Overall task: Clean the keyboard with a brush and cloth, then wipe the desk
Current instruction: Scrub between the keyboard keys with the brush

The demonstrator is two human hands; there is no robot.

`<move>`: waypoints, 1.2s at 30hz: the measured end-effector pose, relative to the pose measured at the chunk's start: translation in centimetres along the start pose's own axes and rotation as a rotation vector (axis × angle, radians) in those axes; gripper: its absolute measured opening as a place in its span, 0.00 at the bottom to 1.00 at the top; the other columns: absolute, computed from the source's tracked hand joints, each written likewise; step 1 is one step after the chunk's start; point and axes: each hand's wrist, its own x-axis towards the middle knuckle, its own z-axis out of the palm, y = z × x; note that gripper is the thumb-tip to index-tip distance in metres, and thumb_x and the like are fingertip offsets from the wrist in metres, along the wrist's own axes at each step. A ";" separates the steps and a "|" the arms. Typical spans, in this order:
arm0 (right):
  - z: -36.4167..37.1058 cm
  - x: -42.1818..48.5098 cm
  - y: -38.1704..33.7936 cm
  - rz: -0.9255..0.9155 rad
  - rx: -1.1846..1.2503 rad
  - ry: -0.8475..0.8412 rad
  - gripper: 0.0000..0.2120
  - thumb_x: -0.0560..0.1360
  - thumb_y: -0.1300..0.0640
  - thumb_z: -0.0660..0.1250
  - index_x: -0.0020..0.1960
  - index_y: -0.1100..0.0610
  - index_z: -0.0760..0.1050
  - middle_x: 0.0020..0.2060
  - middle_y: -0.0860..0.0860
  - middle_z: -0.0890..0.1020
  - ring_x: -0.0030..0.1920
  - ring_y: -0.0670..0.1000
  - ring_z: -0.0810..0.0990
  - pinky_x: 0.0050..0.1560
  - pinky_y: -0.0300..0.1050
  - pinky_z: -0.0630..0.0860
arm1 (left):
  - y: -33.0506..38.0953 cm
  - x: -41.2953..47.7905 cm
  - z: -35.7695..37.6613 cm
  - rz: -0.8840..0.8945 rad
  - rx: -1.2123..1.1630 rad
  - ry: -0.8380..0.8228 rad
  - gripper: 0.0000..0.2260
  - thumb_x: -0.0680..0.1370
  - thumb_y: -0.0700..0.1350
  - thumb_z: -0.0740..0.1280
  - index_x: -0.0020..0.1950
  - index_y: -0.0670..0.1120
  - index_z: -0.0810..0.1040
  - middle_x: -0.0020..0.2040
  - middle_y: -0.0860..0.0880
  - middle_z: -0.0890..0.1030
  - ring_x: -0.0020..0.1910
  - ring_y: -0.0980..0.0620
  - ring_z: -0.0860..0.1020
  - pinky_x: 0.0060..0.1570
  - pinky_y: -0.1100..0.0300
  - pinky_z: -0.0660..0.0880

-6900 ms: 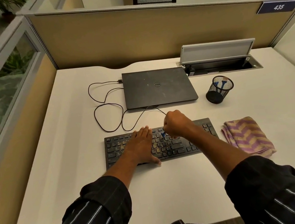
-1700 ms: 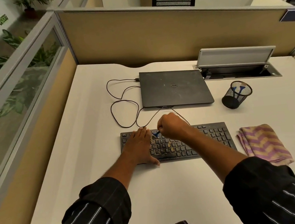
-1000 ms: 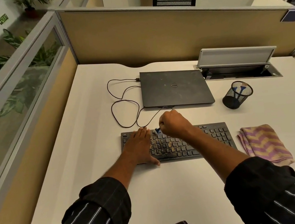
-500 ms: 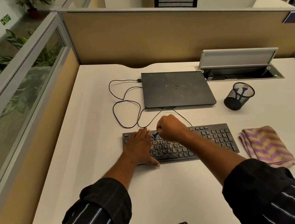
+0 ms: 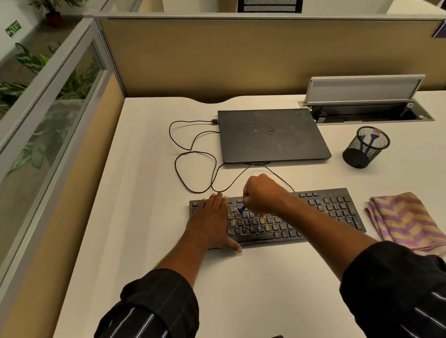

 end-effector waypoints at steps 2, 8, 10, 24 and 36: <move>-0.3 0.0 -0.2 -0.001 0.019 0.029 0.06 0.75 0.62 0.66 0.46 0.63 0.82 0.39 0.56 0.84 0.38 0.53 0.83 0.44 0.47 0.83 | -0.2 -0.1 0.0 0.003 0.013 0.007 0.65 0.62 0.76 0.71 0.82 0.42 0.42 0.83 0.43 0.45 0.81 0.44 0.45 0.79 0.45 0.48; 0.0 -0.1 -0.5 0.009 0.011 0.040 0.07 0.76 0.62 0.66 0.46 0.63 0.82 0.40 0.56 0.84 0.39 0.52 0.83 0.46 0.49 0.83 | -0.4 -0.3 0.0 0.018 0.021 0.037 0.64 0.62 0.76 0.72 0.82 0.41 0.45 0.82 0.42 0.48 0.81 0.44 0.47 0.79 0.45 0.50; 0.0 -0.2 -0.6 0.020 -0.002 0.015 0.06 0.75 0.61 0.67 0.45 0.63 0.81 0.39 0.56 0.84 0.39 0.52 0.84 0.45 0.49 0.83 | -0.6 -0.3 0.0 0.018 0.010 0.031 0.64 0.62 0.75 0.72 0.82 0.41 0.44 0.83 0.42 0.47 0.81 0.44 0.46 0.79 0.45 0.49; 0.0 0.3 -2.6 0.016 0.010 0.027 0.07 0.75 0.62 0.66 0.42 0.63 0.81 0.37 0.56 0.83 0.37 0.54 0.84 0.42 0.50 0.83 | -2.2 -0.5 0.0 0.041 0.036 0.050 0.64 0.61 0.77 0.71 0.82 0.41 0.45 0.82 0.42 0.49 0.81 0.44 0.47 0.79 0.45 0.47; 0.1 0.7 -3.3 0.022 0.007 0.047 0.06 0.74 0.62 0.66 0.43 0.62 0.82 0.38 0.56 0.84 0.37 0.53 0.83 0.43 0.49 0.83 | -2.7 -0.9 -0.1 0.063 0.029 0.055 0.64 0.62 0.76 0.71 0.81 0.41 0.45 0.82 0.42 0.49 0.81 0.44 0.47 0.79 0.47 0.47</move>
